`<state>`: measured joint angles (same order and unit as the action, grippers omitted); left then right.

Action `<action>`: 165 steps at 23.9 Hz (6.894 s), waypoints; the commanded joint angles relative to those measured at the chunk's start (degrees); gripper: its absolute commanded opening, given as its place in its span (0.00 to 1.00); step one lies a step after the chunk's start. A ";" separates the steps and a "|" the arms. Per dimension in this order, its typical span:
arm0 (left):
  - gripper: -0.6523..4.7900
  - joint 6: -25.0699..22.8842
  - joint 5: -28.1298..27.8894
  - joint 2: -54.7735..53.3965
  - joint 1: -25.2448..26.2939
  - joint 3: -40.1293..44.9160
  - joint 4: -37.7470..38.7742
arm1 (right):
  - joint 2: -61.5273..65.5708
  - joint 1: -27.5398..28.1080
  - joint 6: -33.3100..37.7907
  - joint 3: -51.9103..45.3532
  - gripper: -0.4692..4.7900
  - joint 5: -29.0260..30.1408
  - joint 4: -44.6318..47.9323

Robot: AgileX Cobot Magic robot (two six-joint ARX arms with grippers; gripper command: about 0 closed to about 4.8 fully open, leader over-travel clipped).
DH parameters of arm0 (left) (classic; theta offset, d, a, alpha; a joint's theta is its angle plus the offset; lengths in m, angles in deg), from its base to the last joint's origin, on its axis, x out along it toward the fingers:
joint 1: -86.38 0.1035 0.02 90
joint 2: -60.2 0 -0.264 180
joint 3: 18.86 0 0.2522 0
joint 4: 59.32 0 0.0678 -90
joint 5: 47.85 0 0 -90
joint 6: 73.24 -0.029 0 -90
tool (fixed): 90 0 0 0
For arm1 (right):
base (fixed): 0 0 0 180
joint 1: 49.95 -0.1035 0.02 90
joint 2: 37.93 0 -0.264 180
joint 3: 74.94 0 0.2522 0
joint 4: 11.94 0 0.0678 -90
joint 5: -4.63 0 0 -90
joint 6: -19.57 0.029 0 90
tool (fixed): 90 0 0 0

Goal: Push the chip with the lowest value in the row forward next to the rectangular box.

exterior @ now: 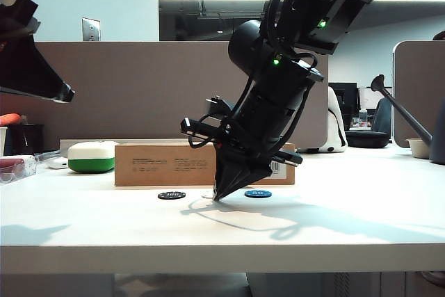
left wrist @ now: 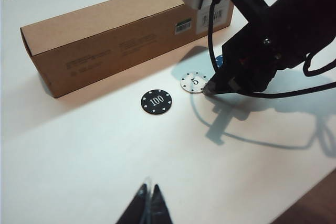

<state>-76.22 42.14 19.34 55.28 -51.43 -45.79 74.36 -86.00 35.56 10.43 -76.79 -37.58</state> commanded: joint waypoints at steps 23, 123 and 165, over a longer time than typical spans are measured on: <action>0.11 0.02 0.09 0.09 0.07 -0.37 -0.68 | 4.66 0.81 2.19 0.79 0.08 -5.97 4.94; 0.11 0.02 0.17 0.15 0.48 -0.37 -0.68 | -48.15 -17.44 6.67 -25.53 0.08 -28.96 0.20; 0.11 -0.02 3.87 34.93 24.04 -0.37 1.09 | -49.22 -21.68 6.51 -25.97 0.08 -32.89 0.13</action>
<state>-76.20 45.86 53.87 79.33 -51.43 -45.70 25.32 -107.66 41.99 -15.71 -109.62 -38.37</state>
